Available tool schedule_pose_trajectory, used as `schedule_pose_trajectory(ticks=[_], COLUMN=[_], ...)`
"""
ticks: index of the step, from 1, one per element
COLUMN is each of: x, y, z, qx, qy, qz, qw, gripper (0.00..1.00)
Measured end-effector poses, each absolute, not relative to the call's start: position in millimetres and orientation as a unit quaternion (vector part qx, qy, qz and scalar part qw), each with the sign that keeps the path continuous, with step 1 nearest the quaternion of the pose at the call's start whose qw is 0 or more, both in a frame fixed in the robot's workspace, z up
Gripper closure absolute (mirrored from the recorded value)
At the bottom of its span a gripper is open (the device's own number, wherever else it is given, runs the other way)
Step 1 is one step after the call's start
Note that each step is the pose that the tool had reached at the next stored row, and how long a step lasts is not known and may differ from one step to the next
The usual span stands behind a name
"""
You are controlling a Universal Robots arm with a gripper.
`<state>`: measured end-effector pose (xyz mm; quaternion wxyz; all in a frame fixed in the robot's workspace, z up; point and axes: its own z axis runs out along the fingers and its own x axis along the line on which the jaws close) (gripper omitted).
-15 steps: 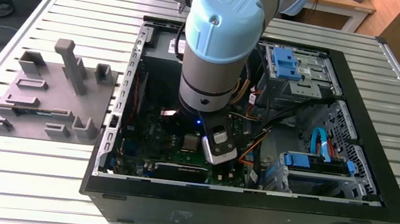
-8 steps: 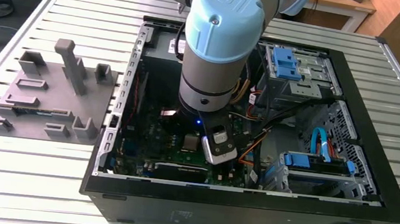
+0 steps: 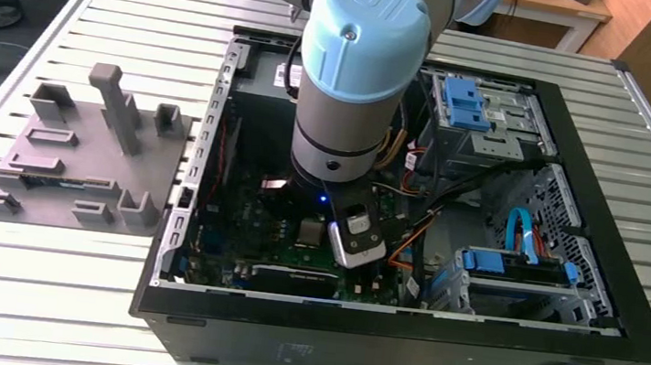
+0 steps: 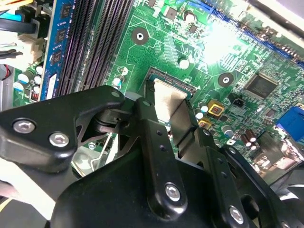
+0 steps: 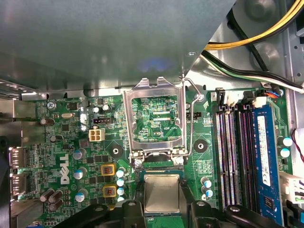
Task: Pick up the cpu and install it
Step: 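Place the cpu into insertion slot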
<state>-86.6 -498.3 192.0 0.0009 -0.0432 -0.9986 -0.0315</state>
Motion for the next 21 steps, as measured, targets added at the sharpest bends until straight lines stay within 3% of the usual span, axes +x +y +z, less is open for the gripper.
schedule_pose_trajectory(ticks=[21], x=[-86.3], y=[-498.3], z=[195.8], qx=[-0.027], qy=[-0.999], qz=[-0.031], qw=[0.001], gripper=[0.62])
